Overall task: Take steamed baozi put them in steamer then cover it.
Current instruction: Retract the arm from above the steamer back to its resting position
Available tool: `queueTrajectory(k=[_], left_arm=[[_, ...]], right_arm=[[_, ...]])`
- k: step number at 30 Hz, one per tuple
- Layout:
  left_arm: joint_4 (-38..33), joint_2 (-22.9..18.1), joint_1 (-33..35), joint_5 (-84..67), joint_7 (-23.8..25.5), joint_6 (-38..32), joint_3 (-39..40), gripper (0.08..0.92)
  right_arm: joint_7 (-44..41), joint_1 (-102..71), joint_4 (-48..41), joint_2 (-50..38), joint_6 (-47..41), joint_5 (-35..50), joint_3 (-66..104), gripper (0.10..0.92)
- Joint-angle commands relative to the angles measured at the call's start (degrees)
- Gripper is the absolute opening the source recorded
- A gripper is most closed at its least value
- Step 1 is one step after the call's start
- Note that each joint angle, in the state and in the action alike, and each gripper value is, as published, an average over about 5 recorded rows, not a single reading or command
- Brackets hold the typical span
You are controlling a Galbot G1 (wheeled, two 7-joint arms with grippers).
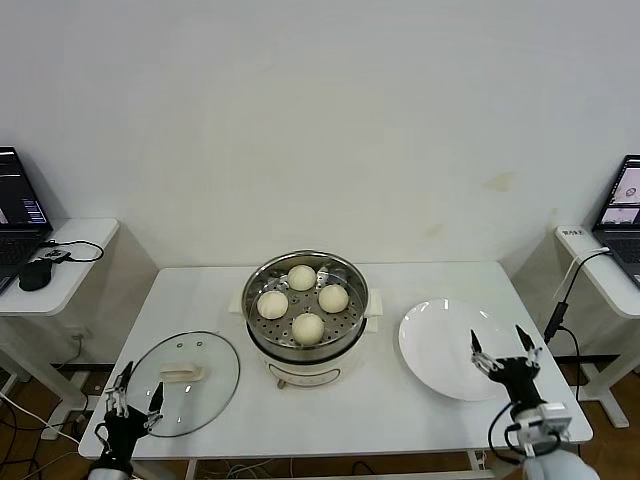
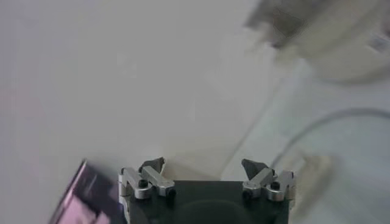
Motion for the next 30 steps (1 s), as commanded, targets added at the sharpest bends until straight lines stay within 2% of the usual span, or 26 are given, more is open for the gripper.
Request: queueTrajectory(k=[1,16,30], left_arm=[[6.0,1.7,-3.9,15.7,1.2,-1.8,1.2,0.823],[14.3,4.1,-14.6,14.4,3.1,-0.7,6.7,0.823],[17.1,5.5,-18.3,13.3,3.9,0.7,7.3,0.823]], right_arm=[[1.2,-4.4,-0.6,4.3,0.2,-2.8,5.2,0.823],[0.9,-5.7,-0.8,5.9,0.6,-4.2,5.1,0.823],[0.5,-5.2,-3.5,6.3,1.2,-5.7,4.2,0.823]])
